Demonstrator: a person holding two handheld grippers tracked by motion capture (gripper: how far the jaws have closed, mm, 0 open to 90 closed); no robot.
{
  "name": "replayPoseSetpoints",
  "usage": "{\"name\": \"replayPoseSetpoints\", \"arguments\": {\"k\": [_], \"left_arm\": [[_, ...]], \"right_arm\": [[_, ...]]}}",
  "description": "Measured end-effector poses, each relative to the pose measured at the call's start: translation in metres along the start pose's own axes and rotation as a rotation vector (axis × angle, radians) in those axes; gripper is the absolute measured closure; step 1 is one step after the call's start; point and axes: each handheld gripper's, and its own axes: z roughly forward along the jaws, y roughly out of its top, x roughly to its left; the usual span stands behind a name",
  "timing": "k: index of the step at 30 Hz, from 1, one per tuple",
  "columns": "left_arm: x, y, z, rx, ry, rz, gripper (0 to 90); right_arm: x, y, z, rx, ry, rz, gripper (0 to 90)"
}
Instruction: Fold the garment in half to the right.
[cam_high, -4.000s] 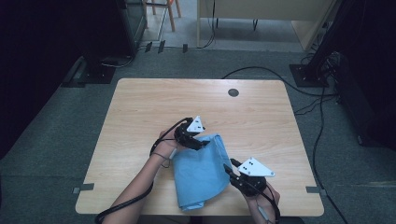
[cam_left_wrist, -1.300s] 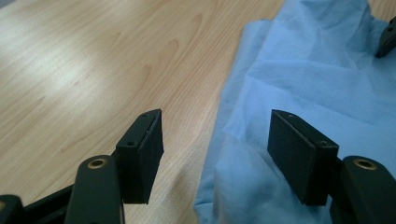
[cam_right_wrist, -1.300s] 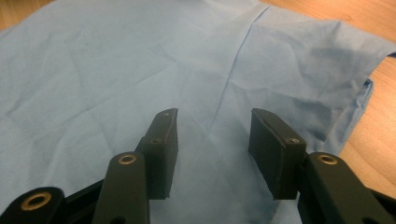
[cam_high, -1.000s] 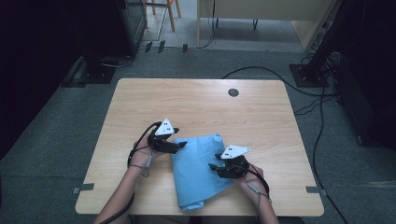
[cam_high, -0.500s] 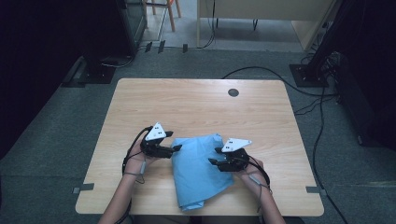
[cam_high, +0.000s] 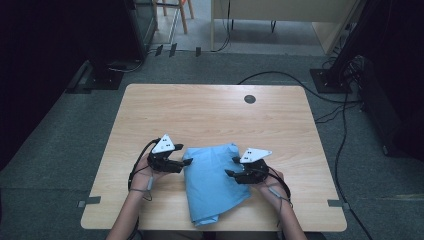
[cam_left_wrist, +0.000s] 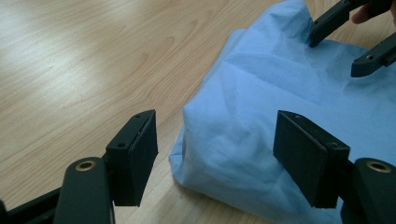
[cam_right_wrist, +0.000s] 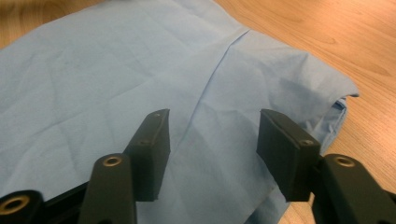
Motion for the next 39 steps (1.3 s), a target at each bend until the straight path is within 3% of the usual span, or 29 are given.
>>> {"name": "replayPoseSetpoints", "arguments": {"k": [15,39], "left_arm": [[0.004,-0.008,-0.006,0.039,0.012,0.002,29.8],[0.007,-0.015,-0.014,0.039,0.037,-0.01,29.8]], "right_arm": [[-0.004,-0.003,-0.011,-0.017,-0.028,0.034,37.0],[-0.018,-0.016,-0.028,-0.022,-0.069,0.081,35.5]]}}
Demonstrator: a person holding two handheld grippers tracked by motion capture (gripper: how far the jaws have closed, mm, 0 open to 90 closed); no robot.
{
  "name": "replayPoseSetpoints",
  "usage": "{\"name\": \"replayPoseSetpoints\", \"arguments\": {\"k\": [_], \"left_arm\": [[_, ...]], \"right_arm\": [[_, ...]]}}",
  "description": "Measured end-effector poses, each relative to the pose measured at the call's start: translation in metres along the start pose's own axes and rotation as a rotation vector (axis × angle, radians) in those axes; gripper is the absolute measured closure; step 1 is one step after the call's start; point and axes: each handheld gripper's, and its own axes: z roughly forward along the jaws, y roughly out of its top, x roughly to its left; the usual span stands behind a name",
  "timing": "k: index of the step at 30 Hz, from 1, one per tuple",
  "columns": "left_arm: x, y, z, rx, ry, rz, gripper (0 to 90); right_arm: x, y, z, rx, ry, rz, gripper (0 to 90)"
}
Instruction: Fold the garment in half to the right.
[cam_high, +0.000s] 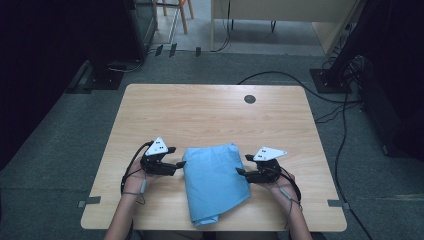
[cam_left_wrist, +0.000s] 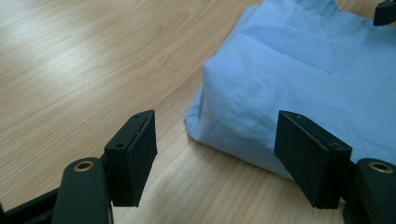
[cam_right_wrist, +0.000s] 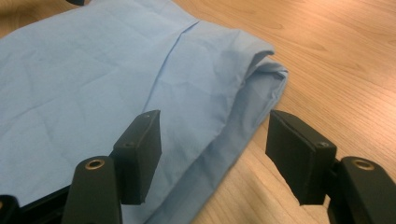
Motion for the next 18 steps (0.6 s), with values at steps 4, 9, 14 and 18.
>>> {"name": "replayPoseSetpoints", "arguments": {"k": [4,9,14,18], "left_arm": [[0.0,-0.001,-0.001,-0.005,-0.004,-0.007,29.8],[0.002,-0.006,-0.005,-0.006,0.007,-0.006,29.7],[0.003,-0.008,-0.005,-0.002,0.012,-0.005,29.7],[0.003,-0.01,-0.005,0.004,0.016,-0.008,29.7]], "right_arm": [[-0.002,-0.002,-0.001,0.003,-0.003,0.007,35.3],[-0.007,-0.004,-0.004,0.0,-0.016,0.014,34.6],[-0.01,-0.005,-0.006,0.0,-0.026,0.024,34.1],[-0.012,-0.007,-0.008,0.0,-0.034,0.032,33.2]]}}
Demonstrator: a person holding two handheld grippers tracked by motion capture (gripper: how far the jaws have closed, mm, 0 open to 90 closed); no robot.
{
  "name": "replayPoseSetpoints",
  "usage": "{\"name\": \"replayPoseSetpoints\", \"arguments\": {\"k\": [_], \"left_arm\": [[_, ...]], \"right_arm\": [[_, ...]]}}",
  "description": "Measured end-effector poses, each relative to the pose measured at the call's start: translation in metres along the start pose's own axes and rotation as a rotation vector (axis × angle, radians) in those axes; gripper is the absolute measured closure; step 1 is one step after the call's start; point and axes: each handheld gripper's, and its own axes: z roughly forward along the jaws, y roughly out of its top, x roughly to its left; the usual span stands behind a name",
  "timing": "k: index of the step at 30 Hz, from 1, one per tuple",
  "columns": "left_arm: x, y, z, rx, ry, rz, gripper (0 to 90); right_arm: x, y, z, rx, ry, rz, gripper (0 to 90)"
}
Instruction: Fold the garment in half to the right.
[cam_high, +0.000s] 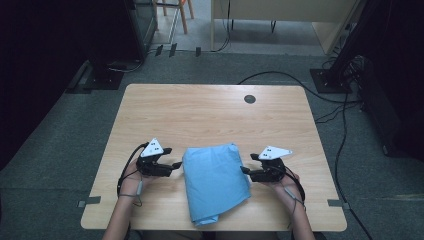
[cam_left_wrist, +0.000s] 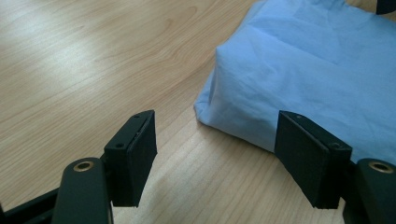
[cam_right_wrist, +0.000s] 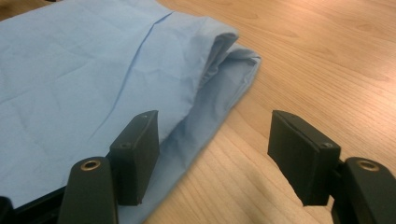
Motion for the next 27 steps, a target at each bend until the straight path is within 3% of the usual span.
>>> {"name": "replayPoseSetpoints", "arguments": {"k": [27], "left_arm": [[0.011,-0.013,-0.01,0.014,0.018,-0.022,29.7]], "right_arm": [[-0.015,-0.007,-0.006,0.021,-0.066,0.042,31.3]]}}
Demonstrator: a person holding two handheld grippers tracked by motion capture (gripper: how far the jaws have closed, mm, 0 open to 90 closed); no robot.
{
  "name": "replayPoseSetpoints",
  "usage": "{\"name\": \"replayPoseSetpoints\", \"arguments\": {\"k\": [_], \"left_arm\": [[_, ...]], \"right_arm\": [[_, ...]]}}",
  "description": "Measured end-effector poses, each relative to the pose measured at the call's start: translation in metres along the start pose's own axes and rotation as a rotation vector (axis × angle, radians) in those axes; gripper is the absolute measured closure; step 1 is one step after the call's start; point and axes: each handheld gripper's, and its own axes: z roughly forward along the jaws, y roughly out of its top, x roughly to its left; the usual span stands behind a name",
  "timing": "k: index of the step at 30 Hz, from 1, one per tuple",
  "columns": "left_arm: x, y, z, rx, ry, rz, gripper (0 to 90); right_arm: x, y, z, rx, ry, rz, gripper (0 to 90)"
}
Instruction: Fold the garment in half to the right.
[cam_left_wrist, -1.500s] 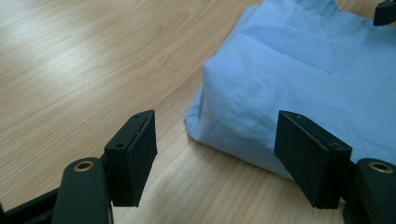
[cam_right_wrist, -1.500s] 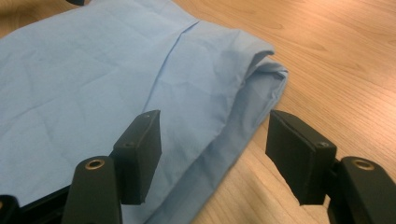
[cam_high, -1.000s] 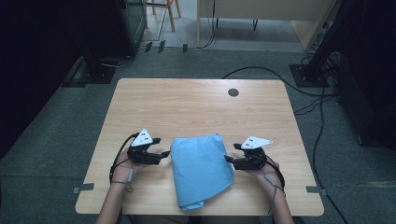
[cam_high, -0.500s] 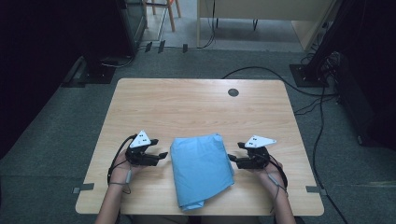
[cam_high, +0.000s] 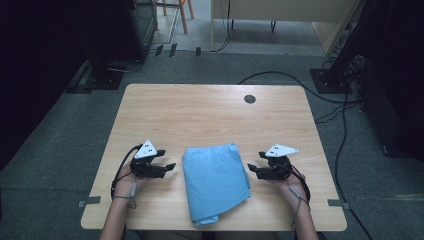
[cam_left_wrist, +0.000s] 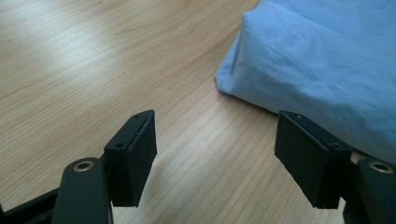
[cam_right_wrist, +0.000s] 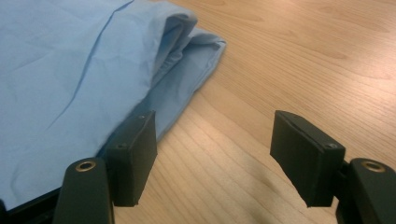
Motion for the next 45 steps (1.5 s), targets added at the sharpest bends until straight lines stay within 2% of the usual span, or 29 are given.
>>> {"name": "replayPoseSetpoints", "arguments": {"k": [24,38,45], "left_arm": [[0.009,-0.009,-0.005,0.015,0.017,-0.022,29.6],[0.016,-0.014,-0.01,0.032,0.048,-0.035,29.6],[0.018,-0.016,-0.012,0.037,0.061,-0.043,27.8]], "right_arm": [[-0.015,-0.008,-0.006,0.025,-0.069,0.021,30.7],[-0.025,-0.013,-0.013,0.03,-0.097,0.052,30.6],[-0.028,-0.015,-0.016,0.042,-0.119,0.047,30.2]]}}
